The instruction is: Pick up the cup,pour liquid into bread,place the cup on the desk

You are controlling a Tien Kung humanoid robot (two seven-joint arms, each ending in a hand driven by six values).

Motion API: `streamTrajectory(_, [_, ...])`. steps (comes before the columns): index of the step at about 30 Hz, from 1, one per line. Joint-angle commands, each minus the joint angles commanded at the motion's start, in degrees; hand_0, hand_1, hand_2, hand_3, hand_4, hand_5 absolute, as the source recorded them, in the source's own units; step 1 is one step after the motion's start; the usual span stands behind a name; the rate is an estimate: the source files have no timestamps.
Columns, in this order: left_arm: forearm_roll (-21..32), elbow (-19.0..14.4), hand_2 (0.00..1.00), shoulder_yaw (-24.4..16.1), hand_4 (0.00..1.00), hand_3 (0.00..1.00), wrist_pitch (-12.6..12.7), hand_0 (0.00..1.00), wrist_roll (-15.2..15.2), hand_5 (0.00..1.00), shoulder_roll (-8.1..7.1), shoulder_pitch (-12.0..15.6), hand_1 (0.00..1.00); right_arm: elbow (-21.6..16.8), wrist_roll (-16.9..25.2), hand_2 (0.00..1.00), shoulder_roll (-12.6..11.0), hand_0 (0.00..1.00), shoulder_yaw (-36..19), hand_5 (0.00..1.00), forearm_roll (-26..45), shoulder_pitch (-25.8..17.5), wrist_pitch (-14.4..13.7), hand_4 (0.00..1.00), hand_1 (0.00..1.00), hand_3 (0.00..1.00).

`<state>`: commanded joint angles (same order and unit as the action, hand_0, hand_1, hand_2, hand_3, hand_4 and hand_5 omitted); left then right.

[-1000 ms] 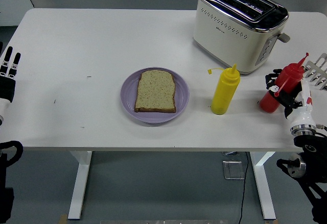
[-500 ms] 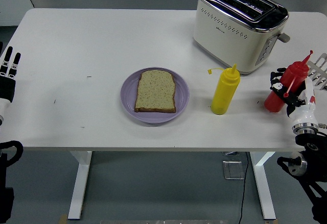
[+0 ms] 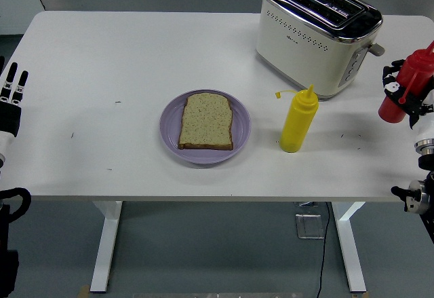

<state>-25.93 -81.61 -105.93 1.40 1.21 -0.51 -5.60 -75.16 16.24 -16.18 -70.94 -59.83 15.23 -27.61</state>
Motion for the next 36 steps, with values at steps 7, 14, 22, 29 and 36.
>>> streamTrajectory(7, [0.0,0.0,0.747,-0.09,0.512,0.7,0.04,0.784,-0.01,0.981,0.05,0.15,0.741,-4.19,-11.95,0.303,-3.68,0.121,0.94,0.035,-15.91,5.07,-0.54,0.444,0.21,0.347])
streamTrajectory(14, [0.03,0.02,0.747,-0.28,0.513,0.705,0.07,0.785,-0.02,0.984,0.08,0.25,0.743,-3.46,-19.69,0.301,-5.73,0.127,6.47,0.032,-32.96,14.3,1.26,0.414,0.207,0.346])
streamTrajectory(22, [0.06,0.05,0.752,-0.6,0.516,0.714,0.1,0.788,-0.04,0.992,0.09,0.2,0.746,-1.9,-26.73,0.296,-5.03,0.129,16.7,0.055,-51.81,24.95,7.57,0.39,0.207,0.344])
streamTrajectory(29, [0.06,0.03,0.753,-1.04,0.514,0.716,0.12,0.789,-0.06,0.993,0.09,0.28,0.749,-1.97,-28.29,0.295,-4.5,0.126,22.69,0.052,-67.69,30.16,10.82,0.386,0.204,0.343])
streamTrajectory(36, [0.07,0.03,0.754,-1.12,0.514,0.718,0.1,0.79,-0.06,0.992,0.08,0.28,0.751,-2.23,-29.24,0.294,-4.46,0.12,24.8,0.053,-70.17,33.16,12.89,0.383,0.205,0.343])
